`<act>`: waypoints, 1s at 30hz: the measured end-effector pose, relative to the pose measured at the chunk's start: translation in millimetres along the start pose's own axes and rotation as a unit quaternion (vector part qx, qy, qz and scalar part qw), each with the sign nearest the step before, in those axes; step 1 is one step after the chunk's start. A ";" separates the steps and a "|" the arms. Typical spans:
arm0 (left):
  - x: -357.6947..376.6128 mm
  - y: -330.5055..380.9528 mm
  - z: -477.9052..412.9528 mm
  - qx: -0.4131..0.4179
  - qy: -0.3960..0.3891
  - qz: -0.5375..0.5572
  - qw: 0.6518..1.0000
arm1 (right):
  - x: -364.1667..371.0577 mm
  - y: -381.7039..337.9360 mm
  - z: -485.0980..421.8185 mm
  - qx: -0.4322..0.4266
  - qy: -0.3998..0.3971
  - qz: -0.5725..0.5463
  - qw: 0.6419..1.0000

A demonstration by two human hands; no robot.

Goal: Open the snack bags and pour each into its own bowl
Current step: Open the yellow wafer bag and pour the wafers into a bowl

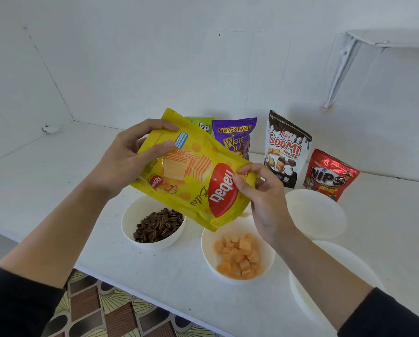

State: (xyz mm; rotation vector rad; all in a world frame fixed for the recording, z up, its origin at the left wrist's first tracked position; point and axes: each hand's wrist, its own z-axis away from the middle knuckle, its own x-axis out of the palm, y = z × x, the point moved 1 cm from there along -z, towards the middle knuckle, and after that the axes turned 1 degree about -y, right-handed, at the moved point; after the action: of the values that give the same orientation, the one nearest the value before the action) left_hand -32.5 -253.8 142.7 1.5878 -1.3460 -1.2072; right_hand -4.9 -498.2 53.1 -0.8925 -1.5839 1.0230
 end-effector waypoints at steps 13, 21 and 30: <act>9.7 -25.2 7.4 -0.038 -0.032 -0.071 0.996 | -19.8 35.9 16.8 0.054 0.029 0.014 0.998; 9.7 -17.1 7.5 0.083 -0.018 -0.188 0.979 | -20.2 32.7 13.5 0.034 0.011 -0.036 0.999; 6.0 26.6 0.4 0.135 -0.029 -0.233 0.963 | -11.5 3.5 8.5 -0.019 -0.024 -0.061 0.998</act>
State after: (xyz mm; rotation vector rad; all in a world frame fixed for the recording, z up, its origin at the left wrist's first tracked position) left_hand -41.0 -264.9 166.1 2.1668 -1.2519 -1.3917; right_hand -10.4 -509.0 44.7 -0.7926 -1.6824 0.9376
